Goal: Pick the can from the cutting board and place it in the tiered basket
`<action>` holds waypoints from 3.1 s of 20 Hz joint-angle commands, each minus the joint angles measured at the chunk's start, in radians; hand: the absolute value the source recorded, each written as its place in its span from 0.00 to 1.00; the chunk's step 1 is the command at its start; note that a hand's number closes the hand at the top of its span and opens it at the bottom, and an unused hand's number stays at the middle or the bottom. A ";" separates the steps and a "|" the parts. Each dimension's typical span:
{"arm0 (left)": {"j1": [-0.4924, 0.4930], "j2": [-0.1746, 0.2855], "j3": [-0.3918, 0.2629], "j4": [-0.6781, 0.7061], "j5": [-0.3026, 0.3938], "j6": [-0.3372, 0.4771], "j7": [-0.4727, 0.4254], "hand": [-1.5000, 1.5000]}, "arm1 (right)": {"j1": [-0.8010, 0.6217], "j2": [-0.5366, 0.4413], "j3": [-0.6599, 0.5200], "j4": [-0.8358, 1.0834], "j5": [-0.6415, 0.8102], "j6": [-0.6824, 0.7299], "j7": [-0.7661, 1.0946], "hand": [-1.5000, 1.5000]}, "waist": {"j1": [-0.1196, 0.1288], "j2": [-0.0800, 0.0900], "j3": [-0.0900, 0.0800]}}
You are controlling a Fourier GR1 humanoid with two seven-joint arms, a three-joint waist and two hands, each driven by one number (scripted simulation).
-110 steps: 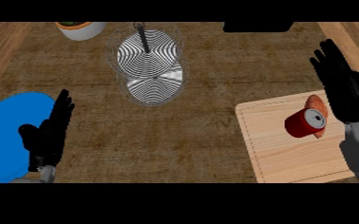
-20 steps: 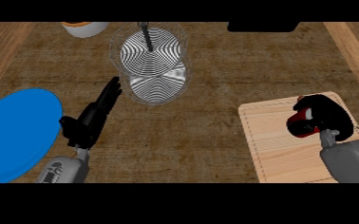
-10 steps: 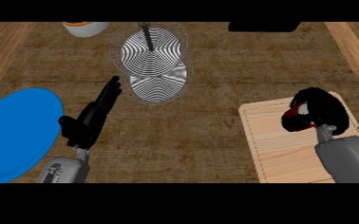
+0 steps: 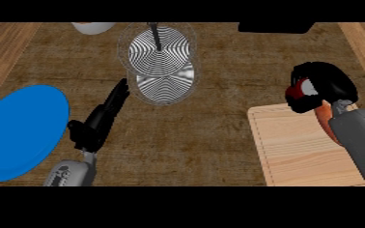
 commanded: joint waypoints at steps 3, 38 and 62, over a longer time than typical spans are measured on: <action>-0.047 -0.001 0.029 0.044 0.004 0.007 0.012 0.50 | -0.095 0.062 -0.151 0.019 -0.240 0.054 -0.221 1.00 | -0.029 -0.004 -0.001; -0.055 -0.017 0.053 0.038 -0.032 -0.028 0.008 0.50 | -1.033 0.563 -0.218 0.603 -0.202 -0.047 0.138 1.00 | 0.007 0.005 -0.004; -0.075 -0.025 0.048 0.050 -0.039 -0.057 0.032 0.50 | -1.099 0.571 -0.288 0.888 -0.708 -0.079 0.208 0.00 | 0.041 0.006 -0.004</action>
